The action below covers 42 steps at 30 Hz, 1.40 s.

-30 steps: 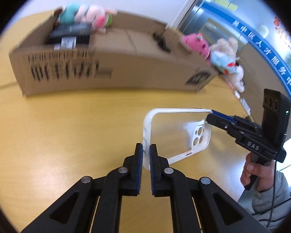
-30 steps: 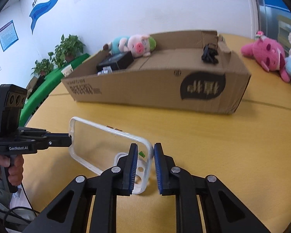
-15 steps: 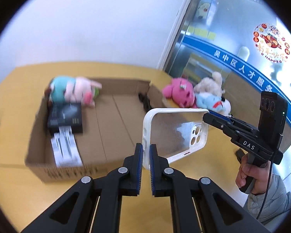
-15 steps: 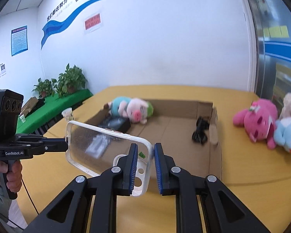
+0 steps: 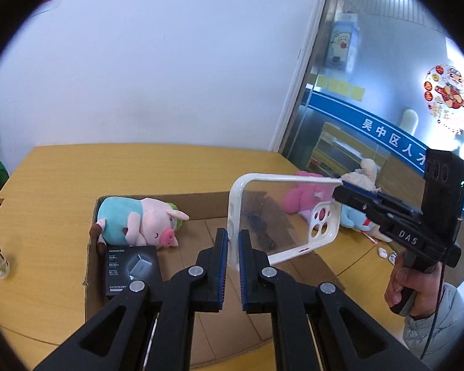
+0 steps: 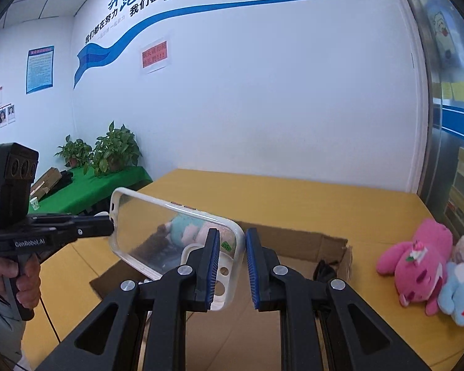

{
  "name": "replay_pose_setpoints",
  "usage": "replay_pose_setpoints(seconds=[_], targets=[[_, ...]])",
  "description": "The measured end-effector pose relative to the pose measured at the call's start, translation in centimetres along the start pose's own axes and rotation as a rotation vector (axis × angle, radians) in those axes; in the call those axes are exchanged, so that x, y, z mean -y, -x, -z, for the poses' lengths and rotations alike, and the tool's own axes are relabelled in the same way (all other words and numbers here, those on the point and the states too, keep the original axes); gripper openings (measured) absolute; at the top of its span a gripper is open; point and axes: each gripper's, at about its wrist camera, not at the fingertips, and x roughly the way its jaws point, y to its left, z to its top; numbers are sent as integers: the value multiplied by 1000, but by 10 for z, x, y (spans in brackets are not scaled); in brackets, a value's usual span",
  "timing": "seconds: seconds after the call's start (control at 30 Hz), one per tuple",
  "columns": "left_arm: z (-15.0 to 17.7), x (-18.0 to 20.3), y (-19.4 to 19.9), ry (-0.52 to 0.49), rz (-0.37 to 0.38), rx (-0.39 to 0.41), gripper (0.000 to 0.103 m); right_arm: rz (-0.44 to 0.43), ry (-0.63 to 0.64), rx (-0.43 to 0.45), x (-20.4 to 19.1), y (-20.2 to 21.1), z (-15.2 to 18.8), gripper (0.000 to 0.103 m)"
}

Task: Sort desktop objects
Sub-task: 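Lift the phone case with the right gripper and carry it over the box, then lower the phone case into the box and open the right gripper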

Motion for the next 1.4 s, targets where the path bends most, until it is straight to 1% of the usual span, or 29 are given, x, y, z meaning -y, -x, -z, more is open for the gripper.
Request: replay_pose_setpoints(seconds=[0.17,0.3,0.43,0.63,0.77,0.83,0.97,1.07,1.17,1.23,1.33,1.4], targets=[[-14,-17,-30,27,-3,-29,6,-4,-10,-32,17,-40,-17,17],[-19,-28,-60,45,-5,-82,6,-2,-29,-94,34,-77,-16,17],[-15,-44,-100,71,-3,-166,6,-6,-82,-187,60,-123,2,17],[4,-70,-159,141,-36,-306,6,-20,-167,-332,91,-188,40,17],[25,-80,-185,162,-73,-420,6,-38,-214,-444,102,-223,69,18],[33,-82,-192,161,-96,-462,6,-53,-234,-505,103,-237,81,19],[44,-85,-205,151,-142,-539,6,-52,-246,-583,100,-255,99,19],[51,-90,-214,155,-169,-584,6,-52,-257,-640,95,-264,109,19],[56,-96,-220,156,-188,-619,6,-73,-281,-684,95,-274,119,19],[58,-98,-221,159,-190,-630,6,-74,-284,-701,93,-278,123,19],[59,-100,-219,181,-189,-621,6,-78,-305,-686,95,-275,123,19],[57,-101,-213,204,-172,-596,6,-80,-307,-667,95,-269,117,24]])
